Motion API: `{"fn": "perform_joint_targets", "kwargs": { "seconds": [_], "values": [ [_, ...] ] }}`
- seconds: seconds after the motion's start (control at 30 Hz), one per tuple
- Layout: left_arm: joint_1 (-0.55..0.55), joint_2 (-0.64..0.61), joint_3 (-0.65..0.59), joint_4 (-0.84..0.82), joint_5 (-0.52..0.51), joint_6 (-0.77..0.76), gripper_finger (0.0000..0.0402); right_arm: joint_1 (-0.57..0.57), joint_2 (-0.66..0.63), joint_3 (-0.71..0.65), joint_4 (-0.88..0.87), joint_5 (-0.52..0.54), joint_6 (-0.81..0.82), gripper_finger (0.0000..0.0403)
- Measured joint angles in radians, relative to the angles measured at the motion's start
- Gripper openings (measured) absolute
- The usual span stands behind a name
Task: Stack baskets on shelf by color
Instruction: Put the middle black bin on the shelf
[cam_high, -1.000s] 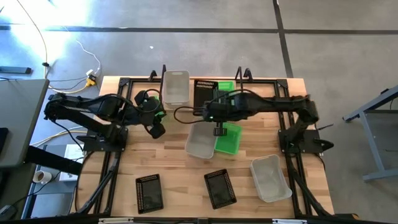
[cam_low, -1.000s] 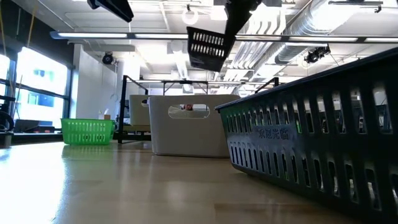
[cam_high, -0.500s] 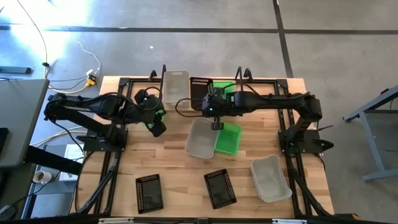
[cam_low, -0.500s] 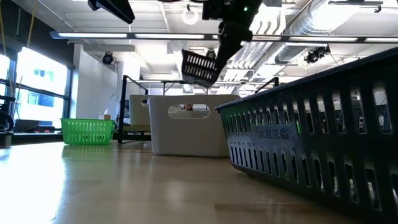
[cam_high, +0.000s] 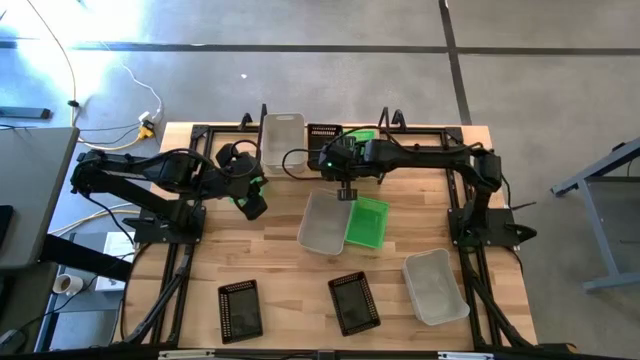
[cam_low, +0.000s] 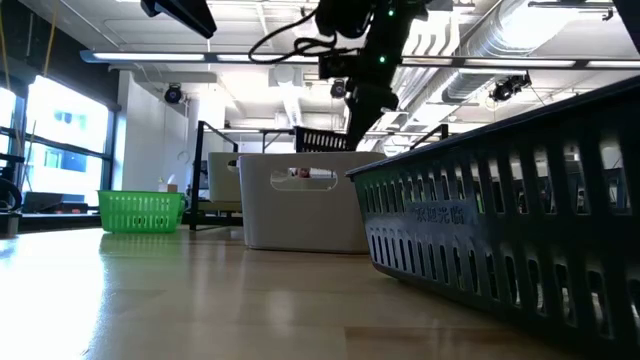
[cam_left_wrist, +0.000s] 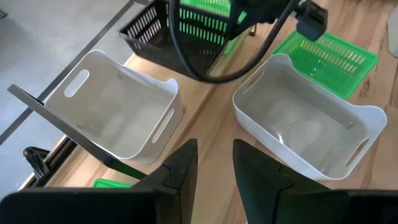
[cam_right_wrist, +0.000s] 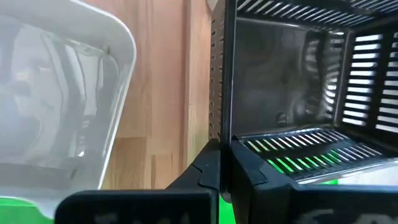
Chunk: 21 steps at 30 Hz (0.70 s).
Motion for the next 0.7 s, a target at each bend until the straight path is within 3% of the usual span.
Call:
{"fn": "perform_joint_targets", "kwargs": {
  "seconds": [0.7],
  "values": [
    [0.0,0.0,0.0,-0.005,-0.002,0.008,0.0092,-0.048,0.094,0.001,0.038,-0.031,-0.013,0.0]
  ]
}}
